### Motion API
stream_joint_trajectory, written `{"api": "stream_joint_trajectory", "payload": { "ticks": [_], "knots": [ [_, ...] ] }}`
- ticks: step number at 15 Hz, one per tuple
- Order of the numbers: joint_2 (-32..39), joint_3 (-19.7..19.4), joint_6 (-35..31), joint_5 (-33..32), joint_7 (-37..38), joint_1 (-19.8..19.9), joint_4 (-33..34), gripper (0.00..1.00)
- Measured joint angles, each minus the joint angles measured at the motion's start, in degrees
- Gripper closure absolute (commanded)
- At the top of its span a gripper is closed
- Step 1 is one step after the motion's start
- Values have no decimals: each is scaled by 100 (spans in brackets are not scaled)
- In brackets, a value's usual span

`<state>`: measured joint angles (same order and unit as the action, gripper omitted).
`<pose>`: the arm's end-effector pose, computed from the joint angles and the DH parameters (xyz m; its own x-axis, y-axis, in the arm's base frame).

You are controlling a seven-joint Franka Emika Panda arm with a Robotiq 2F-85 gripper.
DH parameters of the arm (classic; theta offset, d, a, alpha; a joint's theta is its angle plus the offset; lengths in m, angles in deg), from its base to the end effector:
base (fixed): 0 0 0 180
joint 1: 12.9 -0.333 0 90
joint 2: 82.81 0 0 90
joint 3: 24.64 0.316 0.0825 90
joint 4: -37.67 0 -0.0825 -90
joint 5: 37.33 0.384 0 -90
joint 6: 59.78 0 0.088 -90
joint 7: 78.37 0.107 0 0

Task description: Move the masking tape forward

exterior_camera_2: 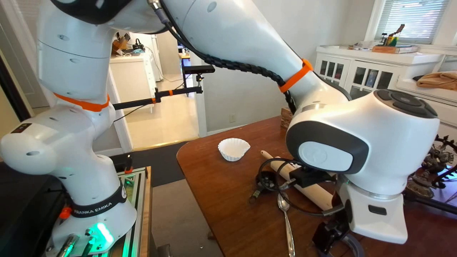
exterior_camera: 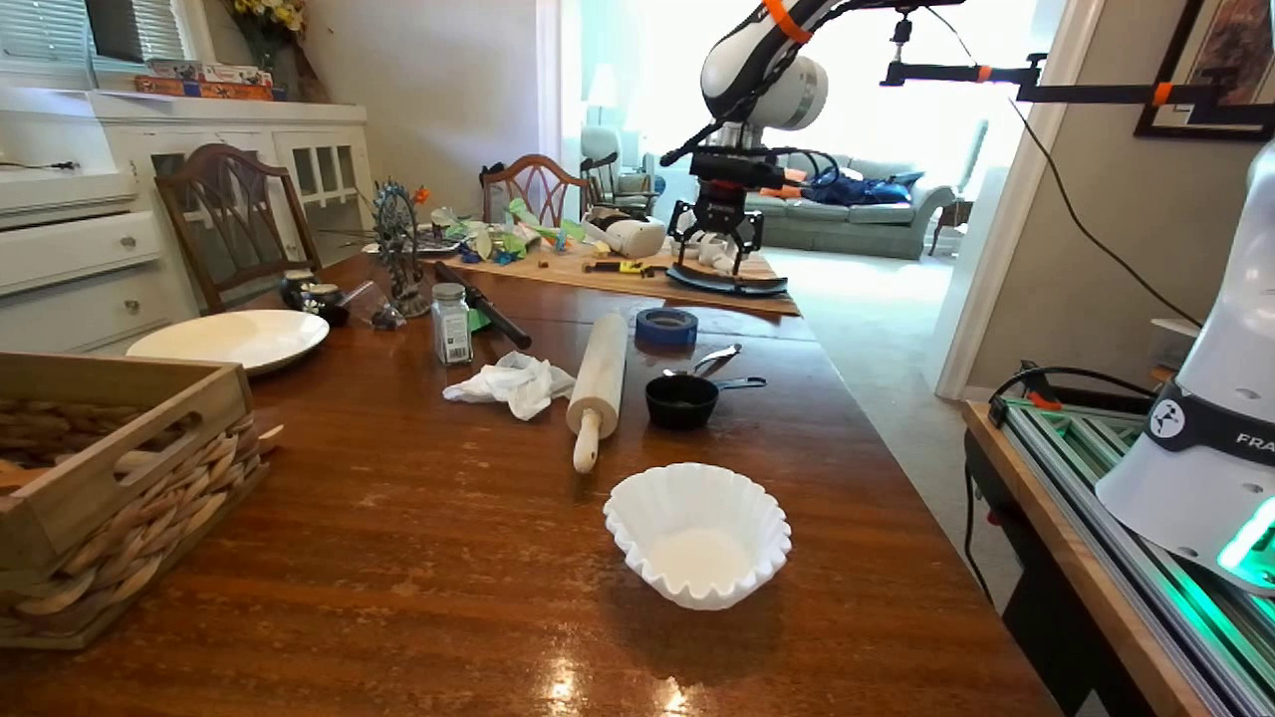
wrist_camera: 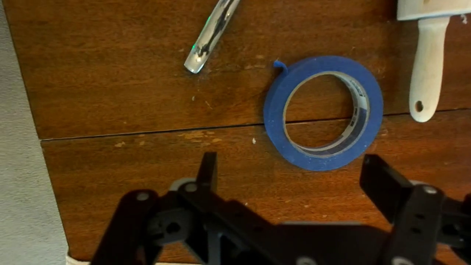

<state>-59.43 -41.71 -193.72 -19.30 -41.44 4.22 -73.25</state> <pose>0.5223 -0.3383 0.2840 0.1387 -0.9885 -0.0595 -0.9865 -0.1326 -0.0962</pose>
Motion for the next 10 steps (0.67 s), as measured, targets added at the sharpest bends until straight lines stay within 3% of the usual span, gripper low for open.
{"api": "stream_joint_trajectory", "payload": {
  "ticks": [10],
  "knots": [
    [227, 12, -328, 25, 349, -131, 91, 0]
  ]
}}
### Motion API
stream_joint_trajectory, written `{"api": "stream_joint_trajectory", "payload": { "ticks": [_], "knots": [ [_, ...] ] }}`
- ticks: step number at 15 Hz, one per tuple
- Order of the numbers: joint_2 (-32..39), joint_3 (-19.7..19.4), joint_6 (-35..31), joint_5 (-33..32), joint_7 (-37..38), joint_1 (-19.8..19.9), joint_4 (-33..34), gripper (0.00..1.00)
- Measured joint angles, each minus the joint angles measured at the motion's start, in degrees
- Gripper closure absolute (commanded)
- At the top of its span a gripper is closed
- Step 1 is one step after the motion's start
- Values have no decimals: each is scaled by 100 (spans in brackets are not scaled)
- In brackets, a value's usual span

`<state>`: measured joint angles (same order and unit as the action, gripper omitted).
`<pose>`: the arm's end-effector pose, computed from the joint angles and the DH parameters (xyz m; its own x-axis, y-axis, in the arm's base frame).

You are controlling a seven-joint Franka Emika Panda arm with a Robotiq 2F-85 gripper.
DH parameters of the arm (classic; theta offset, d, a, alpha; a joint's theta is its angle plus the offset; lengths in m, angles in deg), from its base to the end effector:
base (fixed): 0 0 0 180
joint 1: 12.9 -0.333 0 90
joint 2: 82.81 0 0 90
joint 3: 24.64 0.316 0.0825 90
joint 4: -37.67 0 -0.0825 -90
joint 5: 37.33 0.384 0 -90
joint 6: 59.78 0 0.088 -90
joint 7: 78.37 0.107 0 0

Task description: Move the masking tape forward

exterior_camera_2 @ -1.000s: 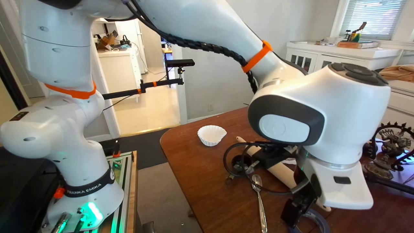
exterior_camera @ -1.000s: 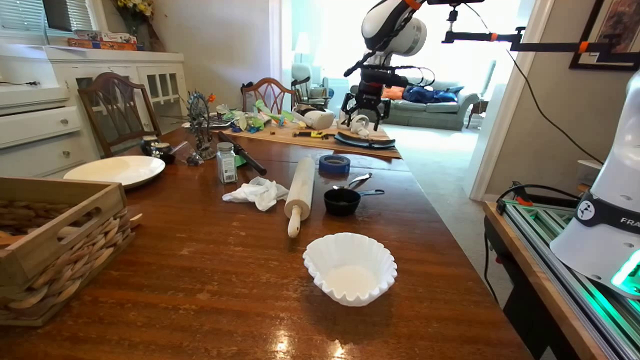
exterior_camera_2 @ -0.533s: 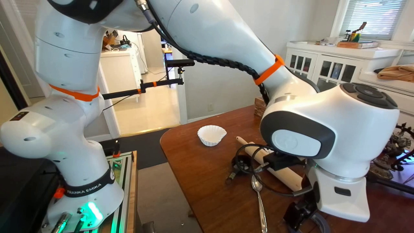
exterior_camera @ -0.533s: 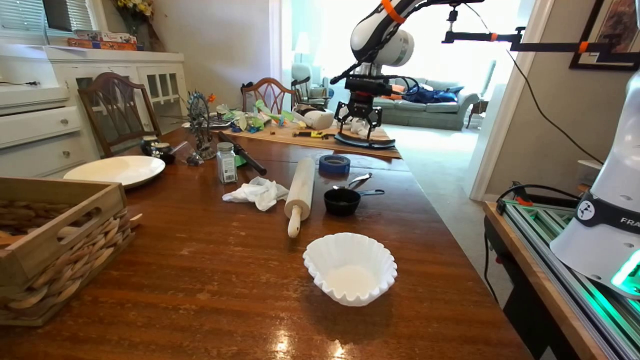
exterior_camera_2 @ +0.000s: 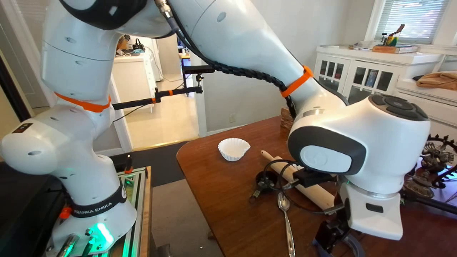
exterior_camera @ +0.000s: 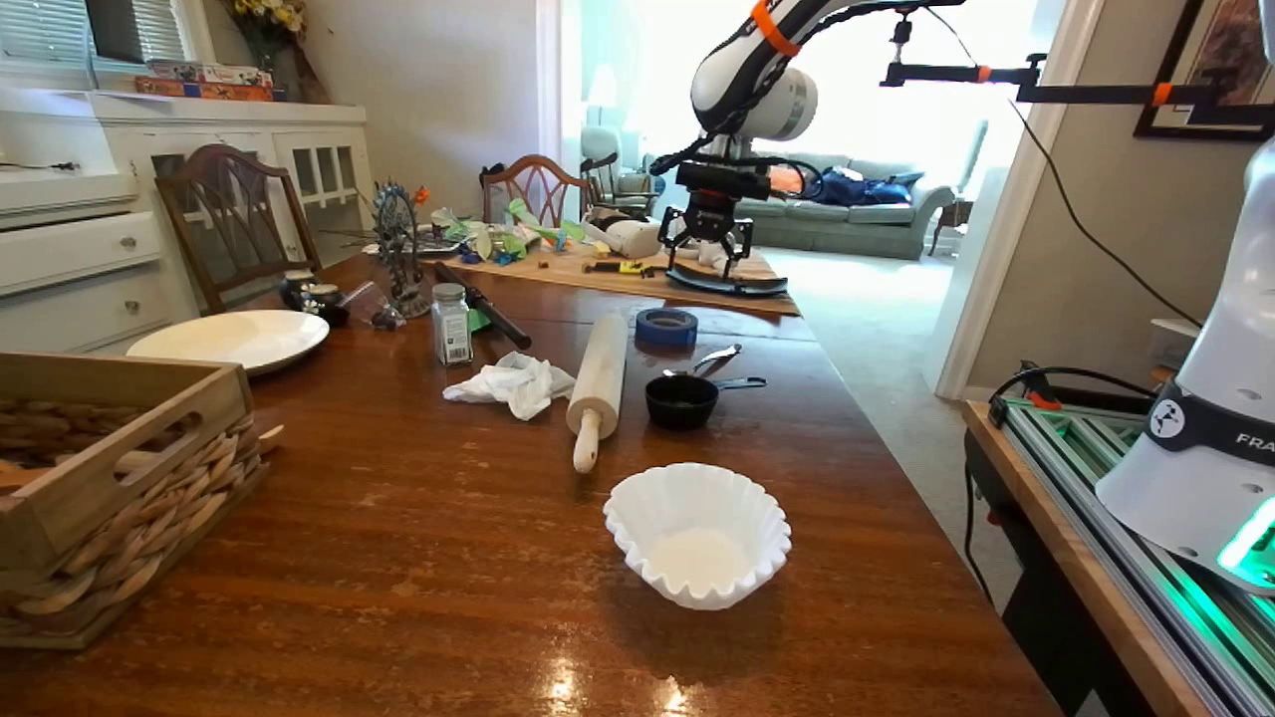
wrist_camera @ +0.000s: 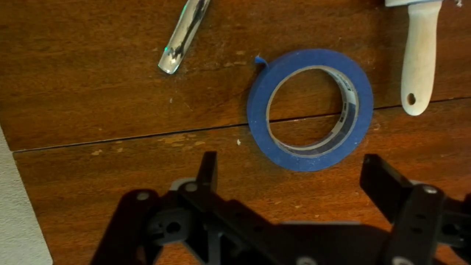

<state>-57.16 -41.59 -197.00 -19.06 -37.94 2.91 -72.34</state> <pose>0.5371 -0.3310 0.2718 0.0967 -0.9949 -0.0300 -0.9898 -0.0930 -0.1075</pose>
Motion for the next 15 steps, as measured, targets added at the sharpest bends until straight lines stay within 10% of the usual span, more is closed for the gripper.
{"api": "stream_joint_trajectory", "payload": {
  "ticks": [9, 15],
  "knots": [
    [560, 0, -689, -39, 330, -278, -30, 0],
    [749, 7, -816, -31, 330, -257, -49, 47]
  ]
}}
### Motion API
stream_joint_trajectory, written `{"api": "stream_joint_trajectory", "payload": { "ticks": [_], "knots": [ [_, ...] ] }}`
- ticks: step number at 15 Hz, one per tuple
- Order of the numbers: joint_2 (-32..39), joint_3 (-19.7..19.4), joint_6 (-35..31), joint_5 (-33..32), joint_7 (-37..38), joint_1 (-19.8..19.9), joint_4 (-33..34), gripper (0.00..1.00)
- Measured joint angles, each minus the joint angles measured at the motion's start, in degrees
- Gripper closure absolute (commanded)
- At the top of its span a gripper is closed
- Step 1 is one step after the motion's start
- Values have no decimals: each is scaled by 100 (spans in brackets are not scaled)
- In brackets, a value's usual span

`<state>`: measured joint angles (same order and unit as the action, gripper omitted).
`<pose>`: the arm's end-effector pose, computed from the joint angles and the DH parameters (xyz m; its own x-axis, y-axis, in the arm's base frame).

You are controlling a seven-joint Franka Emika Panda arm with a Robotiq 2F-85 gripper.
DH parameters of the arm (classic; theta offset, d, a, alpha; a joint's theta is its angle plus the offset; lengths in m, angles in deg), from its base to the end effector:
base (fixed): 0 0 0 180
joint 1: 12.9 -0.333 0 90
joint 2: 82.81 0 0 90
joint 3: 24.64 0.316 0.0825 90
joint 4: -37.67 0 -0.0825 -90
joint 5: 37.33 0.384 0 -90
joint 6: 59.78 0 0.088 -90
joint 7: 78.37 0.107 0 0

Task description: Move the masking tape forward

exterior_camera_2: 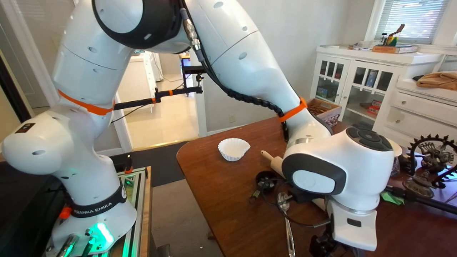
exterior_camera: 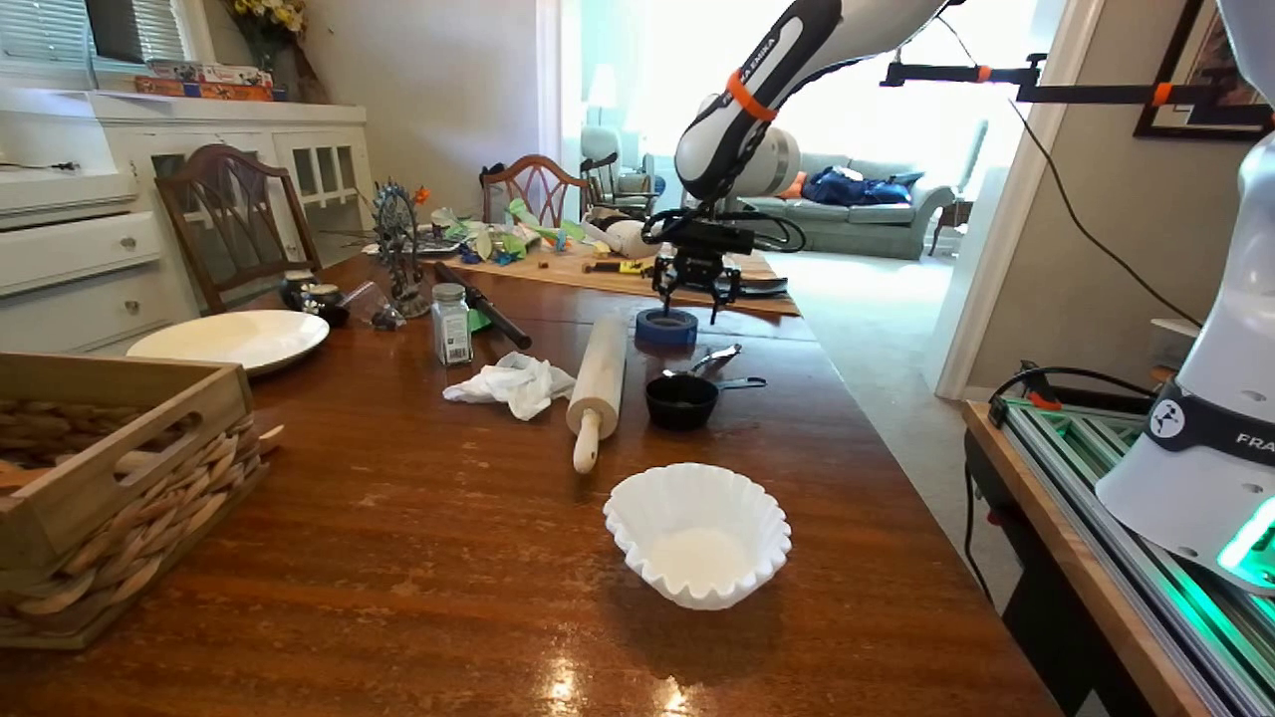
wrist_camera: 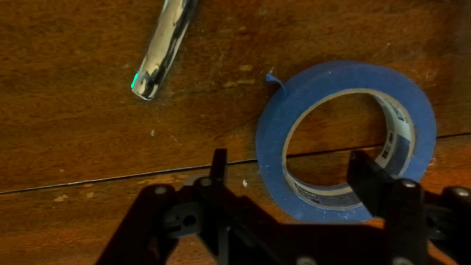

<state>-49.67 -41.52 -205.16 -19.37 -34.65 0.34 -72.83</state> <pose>0.5470 -0.3125 0.2024 0.0785 -0.9966 0.0239 -0.9943 -0.0800 -0.0703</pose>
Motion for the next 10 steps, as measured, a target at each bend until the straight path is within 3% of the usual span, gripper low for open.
{"api": "stream_joint_trajectory", "payload": {
  "ticks": [6, 10],
  "knots": [
    [61, 86, -218, 3, -12, -2, -1, 93],
    [75, 104, -265, 3, -41, -2, 0, 95]
  ]
}}
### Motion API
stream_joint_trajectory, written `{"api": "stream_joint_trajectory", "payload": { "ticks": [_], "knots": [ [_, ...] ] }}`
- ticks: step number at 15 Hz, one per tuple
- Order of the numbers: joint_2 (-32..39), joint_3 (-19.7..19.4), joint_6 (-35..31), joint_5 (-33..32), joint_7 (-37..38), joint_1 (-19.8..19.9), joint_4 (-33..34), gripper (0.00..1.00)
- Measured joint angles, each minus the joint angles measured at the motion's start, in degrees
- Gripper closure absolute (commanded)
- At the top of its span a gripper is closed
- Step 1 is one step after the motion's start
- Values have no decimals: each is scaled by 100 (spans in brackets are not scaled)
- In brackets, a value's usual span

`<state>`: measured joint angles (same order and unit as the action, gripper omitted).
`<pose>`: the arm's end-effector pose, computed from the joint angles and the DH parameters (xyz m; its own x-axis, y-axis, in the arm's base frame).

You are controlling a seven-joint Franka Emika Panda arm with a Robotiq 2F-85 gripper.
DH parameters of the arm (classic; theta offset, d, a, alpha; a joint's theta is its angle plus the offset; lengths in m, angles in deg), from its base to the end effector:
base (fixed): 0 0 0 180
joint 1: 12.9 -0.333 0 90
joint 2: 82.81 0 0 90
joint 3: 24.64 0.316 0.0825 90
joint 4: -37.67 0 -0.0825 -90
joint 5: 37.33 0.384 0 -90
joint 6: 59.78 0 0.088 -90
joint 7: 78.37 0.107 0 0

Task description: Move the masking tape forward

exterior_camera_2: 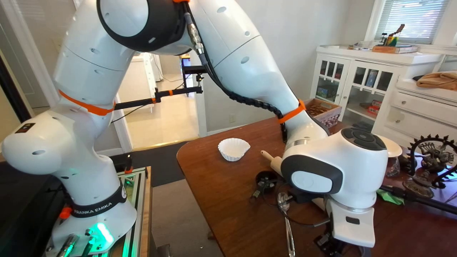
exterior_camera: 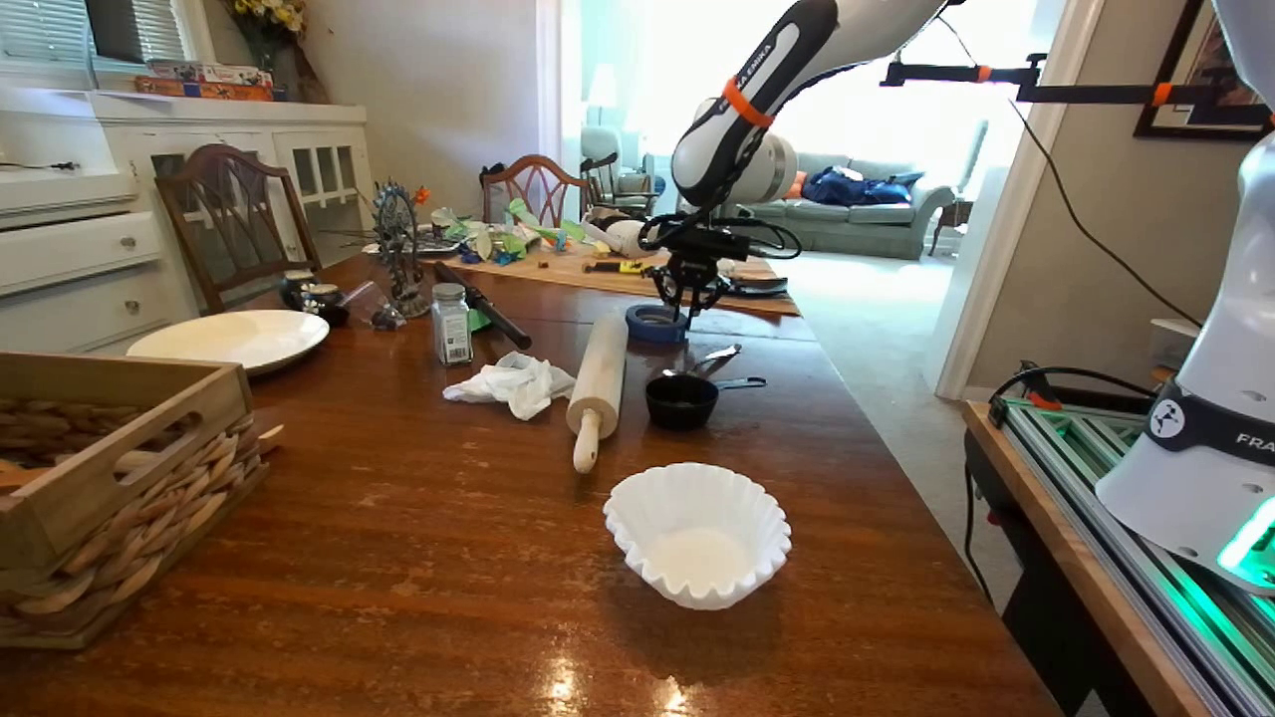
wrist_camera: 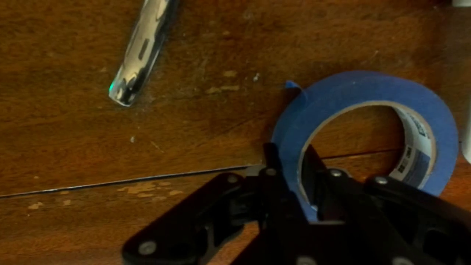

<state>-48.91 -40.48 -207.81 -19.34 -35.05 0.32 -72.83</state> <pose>0.5537 -0.3054 0.1970 0.0979 -0.9942 0.0439 -0.9905 -0.1017 -0.0927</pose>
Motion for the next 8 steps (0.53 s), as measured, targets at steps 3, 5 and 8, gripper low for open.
{"api": "stream_joint_trajectory", "payload": {
  "ticks": [3, 5, 8],
  "knots": [
    [1, 1, -1, 0, -9, 2, 1, 95],
    [20, -21, 0, 0, 9, 24, 35, 95],
    [133, -229, 159, -7, 85, 152, 284, 95]
  ]
}}
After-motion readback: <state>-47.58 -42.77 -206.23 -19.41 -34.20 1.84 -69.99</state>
